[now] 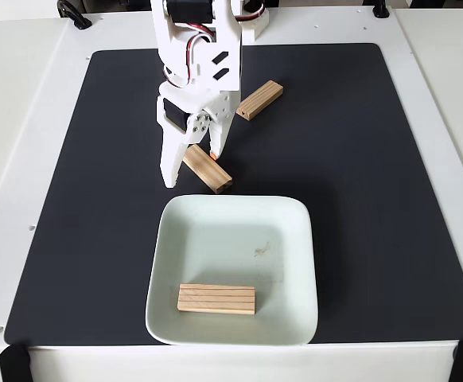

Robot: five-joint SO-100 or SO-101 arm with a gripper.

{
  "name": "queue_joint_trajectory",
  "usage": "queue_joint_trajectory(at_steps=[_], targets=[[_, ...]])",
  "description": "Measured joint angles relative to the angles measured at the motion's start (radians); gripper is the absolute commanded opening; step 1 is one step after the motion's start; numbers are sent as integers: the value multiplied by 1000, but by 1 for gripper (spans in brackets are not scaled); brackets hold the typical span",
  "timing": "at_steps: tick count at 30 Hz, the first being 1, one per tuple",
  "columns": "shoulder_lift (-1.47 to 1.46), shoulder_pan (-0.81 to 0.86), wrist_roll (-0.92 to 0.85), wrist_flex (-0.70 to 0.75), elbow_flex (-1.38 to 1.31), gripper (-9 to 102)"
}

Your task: Pick up the wooden block and place them on the plate.

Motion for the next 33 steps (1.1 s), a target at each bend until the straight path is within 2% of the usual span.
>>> queue_joint_trajectory(at_steps=[17, 20, 26, 33], targets=[[-29, -12, 0, -2, -5, 34], [-29, -18, 0, -2, -5, 26], [-29, -20, 2, -2, -5, -1], [-26, -20, 2, -14, 31, 1]])
